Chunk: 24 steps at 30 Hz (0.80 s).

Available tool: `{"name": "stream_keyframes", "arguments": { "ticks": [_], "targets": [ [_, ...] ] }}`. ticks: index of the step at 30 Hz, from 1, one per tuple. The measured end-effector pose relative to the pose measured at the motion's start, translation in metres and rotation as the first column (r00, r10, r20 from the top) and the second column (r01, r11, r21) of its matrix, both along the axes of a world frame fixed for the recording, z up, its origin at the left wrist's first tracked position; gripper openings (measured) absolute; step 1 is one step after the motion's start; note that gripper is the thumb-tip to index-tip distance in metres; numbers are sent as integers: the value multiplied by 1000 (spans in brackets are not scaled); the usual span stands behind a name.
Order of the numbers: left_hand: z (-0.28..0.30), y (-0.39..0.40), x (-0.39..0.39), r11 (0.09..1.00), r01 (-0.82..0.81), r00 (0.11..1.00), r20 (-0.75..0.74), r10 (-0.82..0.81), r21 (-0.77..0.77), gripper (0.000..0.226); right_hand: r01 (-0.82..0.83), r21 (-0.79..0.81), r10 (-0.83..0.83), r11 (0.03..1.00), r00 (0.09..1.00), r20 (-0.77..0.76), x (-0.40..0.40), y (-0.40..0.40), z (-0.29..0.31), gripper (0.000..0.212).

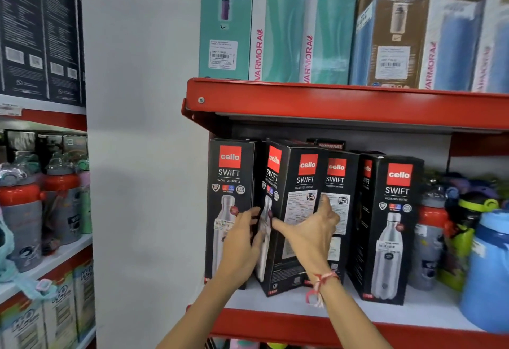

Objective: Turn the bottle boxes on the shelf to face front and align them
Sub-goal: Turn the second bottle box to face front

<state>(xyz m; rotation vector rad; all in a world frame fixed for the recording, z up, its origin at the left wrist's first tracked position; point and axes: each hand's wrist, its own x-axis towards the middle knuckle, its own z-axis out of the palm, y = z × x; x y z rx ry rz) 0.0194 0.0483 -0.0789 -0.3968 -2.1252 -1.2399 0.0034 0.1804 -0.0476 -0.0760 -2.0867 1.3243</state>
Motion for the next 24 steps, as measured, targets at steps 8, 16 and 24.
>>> {"name": "stream_keyframes", "arguments": {
  "ticks": [8,16,24],
  "targets": [
    [2,10,12,983,183,965,192,-176,-20,115,-324,-29,325,945,946,8,28,63,13,114],
    [13,25,28,992,69,998,4,-70,103,93,-674,-40,675,737,732,91,27,80,40,112],
    [24,33,12,995,-89,996,-1,89,37,103,-663,139,659,735,748,80,5,61,49,96]
  ]
}}
